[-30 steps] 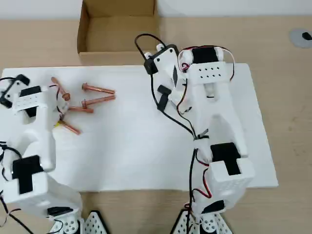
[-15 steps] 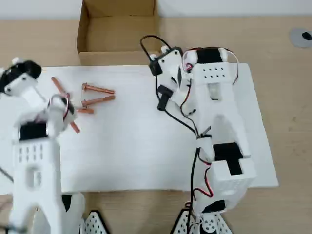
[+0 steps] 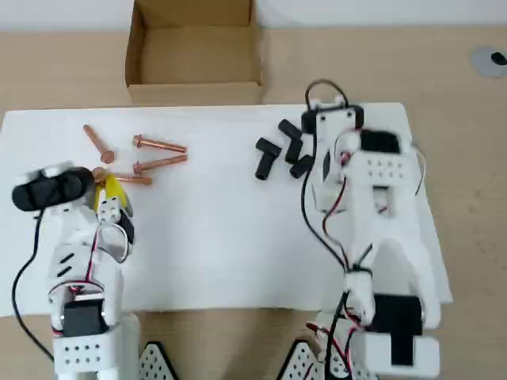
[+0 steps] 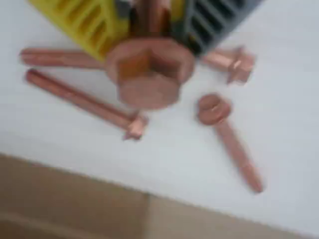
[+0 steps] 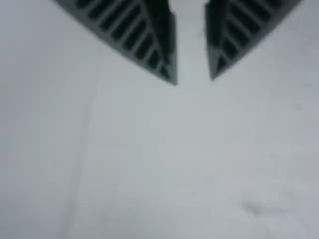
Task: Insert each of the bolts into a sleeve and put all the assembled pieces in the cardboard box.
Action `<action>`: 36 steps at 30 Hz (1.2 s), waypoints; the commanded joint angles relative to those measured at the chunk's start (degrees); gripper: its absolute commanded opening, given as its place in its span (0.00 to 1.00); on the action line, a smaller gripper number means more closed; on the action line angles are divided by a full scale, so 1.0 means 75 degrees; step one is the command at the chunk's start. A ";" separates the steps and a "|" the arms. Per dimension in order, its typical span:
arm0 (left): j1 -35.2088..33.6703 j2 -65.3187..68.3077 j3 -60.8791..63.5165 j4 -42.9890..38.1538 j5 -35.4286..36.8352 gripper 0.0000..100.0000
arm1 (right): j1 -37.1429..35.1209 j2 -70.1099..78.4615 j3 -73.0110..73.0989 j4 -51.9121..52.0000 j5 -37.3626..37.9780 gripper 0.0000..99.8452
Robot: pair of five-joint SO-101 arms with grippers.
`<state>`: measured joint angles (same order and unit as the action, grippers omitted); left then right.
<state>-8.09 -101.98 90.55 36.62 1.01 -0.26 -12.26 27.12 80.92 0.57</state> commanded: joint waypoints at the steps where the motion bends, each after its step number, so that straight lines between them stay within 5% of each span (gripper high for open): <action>1: 0.0492 -0.0311 0.0152 -0.0199 -0.0047 0.01 | 0.0076 -0.0908 0.0416 -0.0809 0.0023 0.08; 6: 0.0610 -0.0240 0.0340 -0.0316 -0.0035 0.01 | 0.0170 -0.0721 0.0897 -0.1758 0.0105 0.16; 15: 0.0563 -0.0240 0.0750 -0.0785 -0.0035 0.01 | 0.0088 0.1190 0.0475 -0.3763 0.1149 0.17; 23: 0.0551 -0.0240 0.0856 -0.0774 0.0188 0.01 | -0.0147 0.3792 -0.2456 -0.3083 -0.2415 0.16; 36: 0.0551 -0.0240 0.0867 -0.0750 0.0527 0.01 | -0.1811 0.4472 -0.4296 -0.2122 -0.4232 0.16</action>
<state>-4.22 -102.86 96.44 32.22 4.62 -11.96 21.32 -0.84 63.52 -29.67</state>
